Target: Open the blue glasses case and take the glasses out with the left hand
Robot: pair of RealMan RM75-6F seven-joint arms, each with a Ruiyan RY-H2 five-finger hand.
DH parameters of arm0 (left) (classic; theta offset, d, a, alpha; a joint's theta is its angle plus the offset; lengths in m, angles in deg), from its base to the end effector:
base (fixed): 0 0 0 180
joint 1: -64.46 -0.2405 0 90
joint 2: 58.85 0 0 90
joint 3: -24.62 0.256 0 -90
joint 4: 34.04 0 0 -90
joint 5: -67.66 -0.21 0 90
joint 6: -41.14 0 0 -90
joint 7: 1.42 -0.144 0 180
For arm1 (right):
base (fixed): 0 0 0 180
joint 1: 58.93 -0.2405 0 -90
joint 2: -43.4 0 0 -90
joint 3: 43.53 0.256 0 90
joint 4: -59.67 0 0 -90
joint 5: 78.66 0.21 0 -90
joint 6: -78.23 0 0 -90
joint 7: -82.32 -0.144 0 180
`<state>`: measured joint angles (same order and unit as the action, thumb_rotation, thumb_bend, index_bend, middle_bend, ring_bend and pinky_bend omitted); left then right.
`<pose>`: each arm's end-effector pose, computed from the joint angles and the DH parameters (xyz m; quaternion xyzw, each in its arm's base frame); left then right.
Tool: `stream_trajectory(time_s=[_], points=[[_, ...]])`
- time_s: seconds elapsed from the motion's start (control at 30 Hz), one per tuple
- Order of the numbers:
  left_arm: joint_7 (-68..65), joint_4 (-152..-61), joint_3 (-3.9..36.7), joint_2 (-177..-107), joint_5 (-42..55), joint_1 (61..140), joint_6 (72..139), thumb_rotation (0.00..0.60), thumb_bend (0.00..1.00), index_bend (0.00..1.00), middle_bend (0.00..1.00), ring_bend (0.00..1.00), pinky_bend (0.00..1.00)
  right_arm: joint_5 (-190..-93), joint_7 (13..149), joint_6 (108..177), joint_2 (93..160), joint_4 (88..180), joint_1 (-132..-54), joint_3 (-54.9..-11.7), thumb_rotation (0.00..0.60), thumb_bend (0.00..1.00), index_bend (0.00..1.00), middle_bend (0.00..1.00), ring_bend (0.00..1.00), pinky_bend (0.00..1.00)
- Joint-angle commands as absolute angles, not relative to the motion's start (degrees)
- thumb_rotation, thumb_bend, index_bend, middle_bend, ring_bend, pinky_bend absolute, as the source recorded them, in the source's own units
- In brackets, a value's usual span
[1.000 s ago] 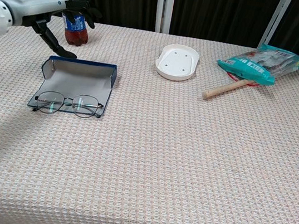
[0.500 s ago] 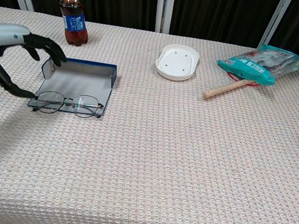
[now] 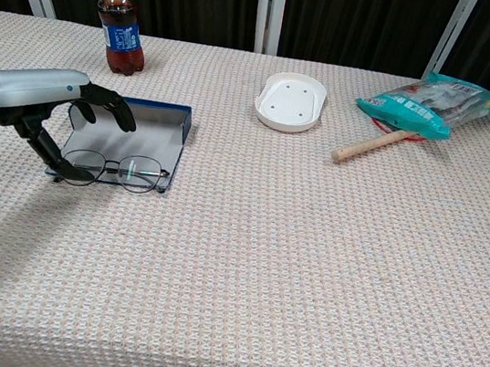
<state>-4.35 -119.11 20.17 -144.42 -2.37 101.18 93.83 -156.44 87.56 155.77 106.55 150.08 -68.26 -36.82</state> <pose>-0.1960 0.3084 -0.0175 -0.7224 -0.4746 -0.3581 0.3530 -0.3230 -0.2199 0.1693 0.5987 -0.3765 0.3340 0.6231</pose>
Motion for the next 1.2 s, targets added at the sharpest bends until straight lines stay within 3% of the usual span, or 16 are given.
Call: stream_trajectory(time_s=[0.03, 0.63, 1.2], points=[[-4.8, -117.8, 19.3, -145.7, -1.0, 101.8, 92.8, 0.600, 0.20, 0.29, 0.22, 0.09, 0.22, -156.4, 87.5, 155.8, 106.4, 150.0, -68.2, -36.8, 0.600, 0.51, 0.00, 0.00, 0.00, 0.00], [-7.2, -114.3, 18.4, -148.8, 2.0, 102.8, 91.1, 0.600, 0.25, 0.42, 0.24, 0.09, 0.23, -156.1, 86.2, 155.4, 106.7, 148.9, -68.0, -37.1, 0.600, 0.51, 0.00, 0.00, 0.00, 0.00], [-7.4, -113.0, 18.2, -149.7, 1.9, 103.7, 89.5, 0.600, 0.38, 0.54, 0.26, 0.09, 0.23, -155.8, 86.0, 155.3, 106.8, 148.6, -67.7, -37.3, 0.600, 0.51, 0.00, 0.00, 0.00, 0.00]])
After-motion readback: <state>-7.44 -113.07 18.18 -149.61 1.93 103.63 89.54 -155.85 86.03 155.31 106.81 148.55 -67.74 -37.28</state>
